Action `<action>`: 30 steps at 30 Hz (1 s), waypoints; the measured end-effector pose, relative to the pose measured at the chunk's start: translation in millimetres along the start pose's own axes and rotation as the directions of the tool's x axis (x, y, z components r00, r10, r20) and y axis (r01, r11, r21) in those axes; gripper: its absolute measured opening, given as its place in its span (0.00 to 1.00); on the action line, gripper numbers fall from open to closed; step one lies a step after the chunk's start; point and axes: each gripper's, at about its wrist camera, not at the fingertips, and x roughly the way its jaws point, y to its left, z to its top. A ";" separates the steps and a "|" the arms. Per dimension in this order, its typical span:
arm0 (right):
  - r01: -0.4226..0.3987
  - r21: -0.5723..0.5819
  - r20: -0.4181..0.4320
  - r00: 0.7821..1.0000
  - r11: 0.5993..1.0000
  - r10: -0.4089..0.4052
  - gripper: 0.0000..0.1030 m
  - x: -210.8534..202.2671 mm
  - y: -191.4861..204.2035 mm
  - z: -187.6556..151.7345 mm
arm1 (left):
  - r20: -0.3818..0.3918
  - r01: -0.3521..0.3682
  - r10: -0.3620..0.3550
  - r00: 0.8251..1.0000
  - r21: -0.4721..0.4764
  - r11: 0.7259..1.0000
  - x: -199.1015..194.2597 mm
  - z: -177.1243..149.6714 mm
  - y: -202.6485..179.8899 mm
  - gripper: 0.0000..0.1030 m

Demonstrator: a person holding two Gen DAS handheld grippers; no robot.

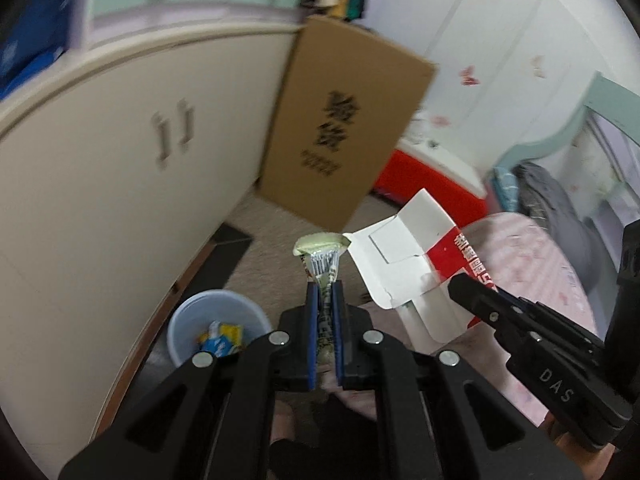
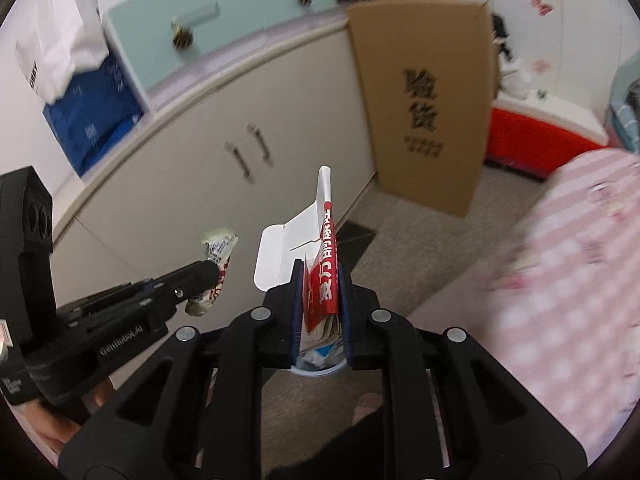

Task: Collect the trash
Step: 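Carry the green-white packet and white-red carton over the wastebasket with both tools, then open the left tool over the wastebasket while the right tool releases the white-red carton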

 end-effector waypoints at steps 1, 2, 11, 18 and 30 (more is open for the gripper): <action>-0.005 0.003 -0.016 1.000 1.000 0.005 0.15 11.9 6.1 -4.3 | -0.009 -0.027 0.027 1.000 -0.013 1.000 7.1 -2.8 14.0 0.06; -0.007 0.006 -0.026 1.000 1.000 0.007 0.15 21.7 11.2 -8.2 | -0.013 -0.043 0.042 0.999 -0.018 0.999 11.7 -3.9 20.8 0.06; 0.039 0.046 -0.092 0.995 0.998 -0.035 0.15 107.0 27.7 -36.9 | -0.102 -0.179 0.173 0.980 -0.053 0.982 72.8 -21.6 91.6 0.07; 0.078 0.048 -0.108 0.992 0.996 -0.073 0.15 140.8 22.9 -50.6 | -0.151 -0.204 0.192 0.970 -0.067 0.977 112.2 -23.9 115.9 0.07; 0.108 0.035 -0.124 0.987 0.994 -0.103 0.16 153.1 20.9 -55.9 | -0.162 -0.244 0.226 0.960 -0.099 0.965 140.3 -26.1 127.3 0.62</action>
